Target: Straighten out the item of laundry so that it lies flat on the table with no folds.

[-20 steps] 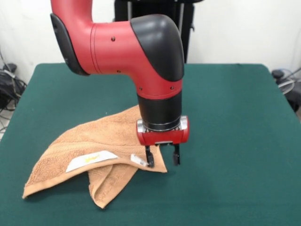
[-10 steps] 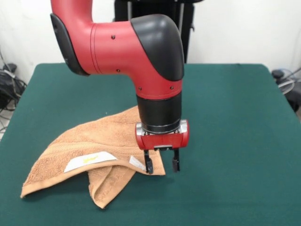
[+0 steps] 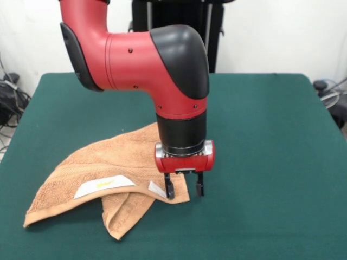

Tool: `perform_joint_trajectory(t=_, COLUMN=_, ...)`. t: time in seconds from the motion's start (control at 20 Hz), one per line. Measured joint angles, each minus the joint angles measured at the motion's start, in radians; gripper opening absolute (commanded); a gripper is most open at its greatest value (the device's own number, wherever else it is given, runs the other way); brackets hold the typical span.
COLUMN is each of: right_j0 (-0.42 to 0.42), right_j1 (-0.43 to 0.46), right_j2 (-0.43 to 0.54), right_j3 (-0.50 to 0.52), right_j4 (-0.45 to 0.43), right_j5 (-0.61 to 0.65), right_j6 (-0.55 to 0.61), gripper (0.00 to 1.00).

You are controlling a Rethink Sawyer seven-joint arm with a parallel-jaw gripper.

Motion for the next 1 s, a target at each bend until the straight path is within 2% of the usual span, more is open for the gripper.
perform_joint_trajectory(t=0.75, right_j0=-0.002, right_j1=0.002, right_j2=-0.005, right_j3=-0.001, right_j4=0.007, right_j5=-0.002, right_j6=0.0, gripper=1.0)
perform_joint_trajectory(t=0.8, right_j0=-0.003, right_j1=0.002, right_j2=-0.007, right_j3=-0.001, right_j4=0.007, right_j5=-0.003, right_j6=0.0, gripper=0.0)
perform_joint_trajectory(t=1.0, right_j0=-0.007, right_j1=0.002, right_j2=-0.01, right_j3=-0.001, right_j4=0.008, right_j5=-0.009, right_j6=0.0, gripper=0.0)
